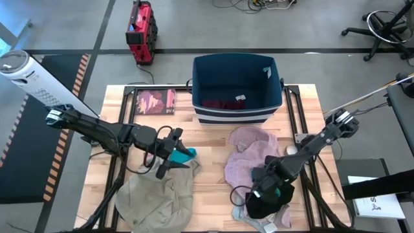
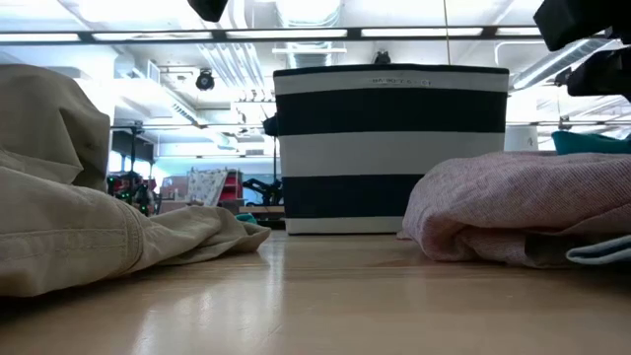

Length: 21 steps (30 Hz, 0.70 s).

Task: Sort clothes
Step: Put the right blue sock into the blue laundry bin

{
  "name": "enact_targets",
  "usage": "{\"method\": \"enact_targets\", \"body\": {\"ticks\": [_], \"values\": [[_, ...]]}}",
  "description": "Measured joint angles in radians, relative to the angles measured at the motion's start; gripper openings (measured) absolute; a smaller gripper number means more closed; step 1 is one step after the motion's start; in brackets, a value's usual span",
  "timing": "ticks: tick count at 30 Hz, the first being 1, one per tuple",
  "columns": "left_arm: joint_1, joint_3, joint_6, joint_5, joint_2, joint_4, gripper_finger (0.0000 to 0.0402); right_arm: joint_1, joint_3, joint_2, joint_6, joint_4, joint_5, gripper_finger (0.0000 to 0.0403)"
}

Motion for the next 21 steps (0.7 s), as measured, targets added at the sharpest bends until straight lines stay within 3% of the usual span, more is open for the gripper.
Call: {"method": "enact_targets", "body": {"ticks": [7,13,17,21], "values": [[-0.004,0.0,-0.005,0.0,0.004,0.002,0.0177,-0.002,0.122,0.071,-0.127,-0.137,0.024,0.0015],[-0.011,0.0,-0.001,0.0,0.019,0.01,0.015,-0.013,0.208,0.012,-0.167,-0.141,0.077,0.0004],[-0.022,0.0,0.022,0.001,0.016,0.013,0.0132,-0.027,0.274,-0.06,-0.205,-0.148,0.182,0.0002],[-0.028,0.009,0.017,0.001,0.003,0.013,0.012,-0.056,0.334,-0.134,-0.272,-0.159,0.355,0.0001]]}}
